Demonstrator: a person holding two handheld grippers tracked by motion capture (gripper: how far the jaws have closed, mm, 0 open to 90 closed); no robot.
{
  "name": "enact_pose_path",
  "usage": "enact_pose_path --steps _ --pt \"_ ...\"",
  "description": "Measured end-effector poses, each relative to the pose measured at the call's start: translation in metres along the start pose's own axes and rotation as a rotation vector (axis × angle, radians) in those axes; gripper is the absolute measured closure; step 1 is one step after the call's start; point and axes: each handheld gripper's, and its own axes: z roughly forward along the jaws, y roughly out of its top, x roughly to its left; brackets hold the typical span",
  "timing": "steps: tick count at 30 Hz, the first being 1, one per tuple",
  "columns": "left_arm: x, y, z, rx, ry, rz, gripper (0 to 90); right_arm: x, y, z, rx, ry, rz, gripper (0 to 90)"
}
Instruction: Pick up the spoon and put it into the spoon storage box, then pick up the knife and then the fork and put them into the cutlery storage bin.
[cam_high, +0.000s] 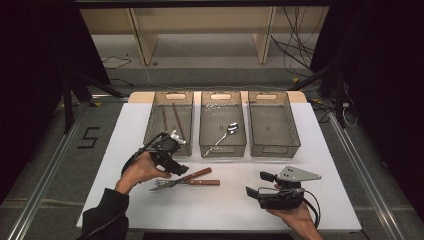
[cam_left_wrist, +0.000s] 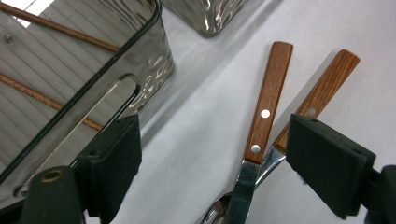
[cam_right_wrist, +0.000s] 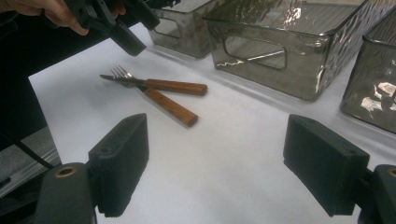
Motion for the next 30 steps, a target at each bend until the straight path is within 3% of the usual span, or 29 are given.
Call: enact_pose_path --steps 7,13,19,24,30 --pt "-0.003 0.002 0.005 0.025 -0.013 0.016 20.3 0.001 0.0 0.0 0.001 0.001 -0.003 23.0" --pt "-0.009 0.008 0.008 0.066 -0.012 0.065 24.4 0.0 0.0 0.001 0.001 0.003 -0.006 23.0" --pt "-0.014 0.013 0.011 0.073 -0.016 0.09 28.5 -0.001 -0.001 0.0 0.003 0.002 -0.001 23.0" --pt "-0.017 0.016 0.018 0.109 -0.018 0.118 32.6 0.0 0.0 0.0 0.002 0.002 -0.009 23.1" --pt "-0.021 0.014 0.027 0.126 -0.054 0.134 38.8 0.001 0.0 0.001 0.005 0.002 -0.01 23.0"
